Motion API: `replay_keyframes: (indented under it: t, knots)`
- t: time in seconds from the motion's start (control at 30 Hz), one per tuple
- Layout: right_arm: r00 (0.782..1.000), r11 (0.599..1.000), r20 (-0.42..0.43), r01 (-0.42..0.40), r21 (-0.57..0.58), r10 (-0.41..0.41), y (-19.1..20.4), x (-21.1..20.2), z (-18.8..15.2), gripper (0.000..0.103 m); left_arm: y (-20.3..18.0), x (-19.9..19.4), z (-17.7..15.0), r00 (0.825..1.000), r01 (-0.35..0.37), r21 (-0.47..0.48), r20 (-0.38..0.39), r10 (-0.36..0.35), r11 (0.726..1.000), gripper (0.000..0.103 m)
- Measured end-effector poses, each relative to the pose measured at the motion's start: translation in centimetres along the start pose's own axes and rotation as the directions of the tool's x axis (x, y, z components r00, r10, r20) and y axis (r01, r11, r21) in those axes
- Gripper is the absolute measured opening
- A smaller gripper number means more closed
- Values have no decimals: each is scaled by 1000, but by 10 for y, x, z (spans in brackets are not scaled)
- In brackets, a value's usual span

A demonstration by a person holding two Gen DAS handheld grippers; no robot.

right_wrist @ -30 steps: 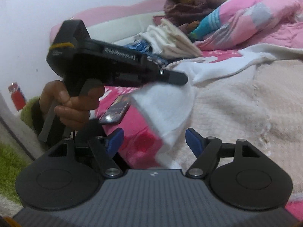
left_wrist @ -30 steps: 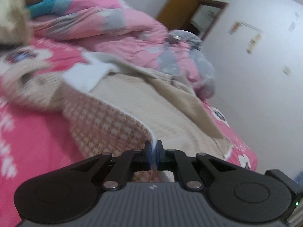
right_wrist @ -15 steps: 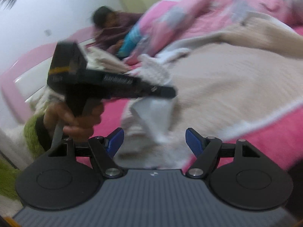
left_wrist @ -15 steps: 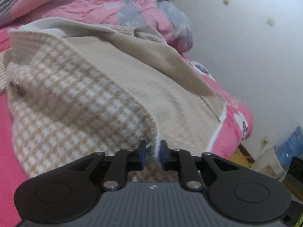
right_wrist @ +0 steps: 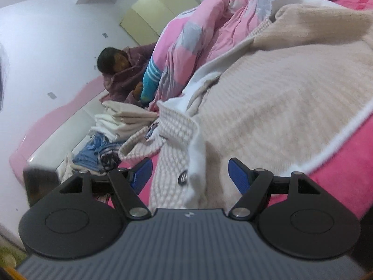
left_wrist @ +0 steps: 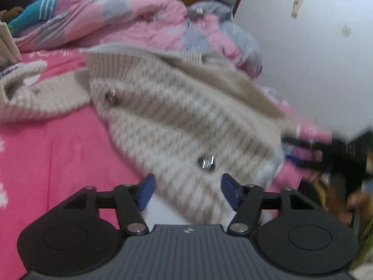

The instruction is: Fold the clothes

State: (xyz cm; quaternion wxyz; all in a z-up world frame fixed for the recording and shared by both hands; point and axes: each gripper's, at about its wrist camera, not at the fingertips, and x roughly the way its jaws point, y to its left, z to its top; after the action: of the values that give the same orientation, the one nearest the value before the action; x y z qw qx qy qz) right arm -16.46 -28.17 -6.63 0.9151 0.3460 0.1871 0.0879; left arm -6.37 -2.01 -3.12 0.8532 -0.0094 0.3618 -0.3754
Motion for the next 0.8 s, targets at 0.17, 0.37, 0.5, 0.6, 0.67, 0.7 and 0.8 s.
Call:
replay_keyframes:
  t: [0.17,0.37,0.5,0.6,0.67,0.7,0.8]
  knots:
    - [1000,999,-24,14,33,-13,1,17,14,71,-6,2,-18,1000,5,4,-27,-4,1000,75]
    - [989,999,-142,43,5,-42,6,45,19,69,-8,9,-23,999,-5,-4,-44,5,1000,75]
    - [982,998,-181,63,18,-59,6,55,18,56,-10,10,-25,999,-3,14,-38,4,1000,77]
    - [979,997,-194,74,29,-67,8,60,19,40,-11,11,-26,999,-1,25,-35,2,1000,78]
    - [978,997,-198,74,24,-68,12,62,20,32,-12,12,-27,999,1,31,-35,0,1000,78]
    - [977,997,-199,74,16,-69,15,63,20,28,-12,12,-27,999,1,35,-35,0,999,79]
    - [973,996,-211,88,-29,-92,23,66,19,23,-14,14,-27,999,-5,50,-34,7,999,79]
